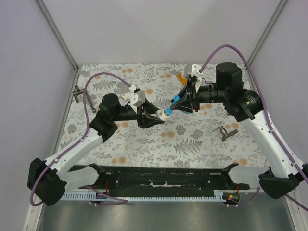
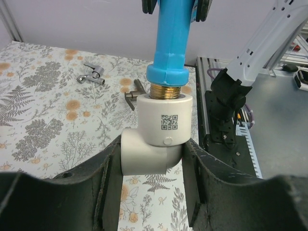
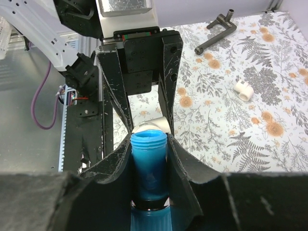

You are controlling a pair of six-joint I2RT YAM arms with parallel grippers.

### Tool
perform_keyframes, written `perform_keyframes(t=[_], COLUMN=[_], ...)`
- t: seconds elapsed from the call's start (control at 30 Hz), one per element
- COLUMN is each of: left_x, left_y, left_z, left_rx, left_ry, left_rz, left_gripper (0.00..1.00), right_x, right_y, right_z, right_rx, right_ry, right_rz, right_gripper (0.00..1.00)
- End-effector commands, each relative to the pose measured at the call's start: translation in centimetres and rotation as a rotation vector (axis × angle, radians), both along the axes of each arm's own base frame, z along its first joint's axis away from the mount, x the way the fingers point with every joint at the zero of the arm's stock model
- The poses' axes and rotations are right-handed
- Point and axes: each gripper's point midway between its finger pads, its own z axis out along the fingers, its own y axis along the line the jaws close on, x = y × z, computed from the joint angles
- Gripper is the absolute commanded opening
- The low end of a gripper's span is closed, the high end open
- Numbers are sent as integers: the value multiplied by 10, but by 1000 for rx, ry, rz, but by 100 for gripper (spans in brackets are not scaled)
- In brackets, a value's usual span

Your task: Install the water faucets

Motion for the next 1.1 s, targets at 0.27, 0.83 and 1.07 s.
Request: perform_keyframes(t=[0.27, 0.83, 1.07], left_x=[-16, 13, 20], left_y=[7, 19, 20], left_z=[78, 90, 93], left_rx=[-259, -254, -273], left_ry=[-335, -485, -509], left_rz=[5, 204, 285], left_gripper=[2, 2, 2], right_x=[-2, -2, 6], right_y=[8, 13, 13], right_z=[-5, 9, 7], right_rx=[32, 53, 41], right_ry=[87, 140, 179], right_rz=[16, 41, -20], right_gripper=[0, 0, 0])
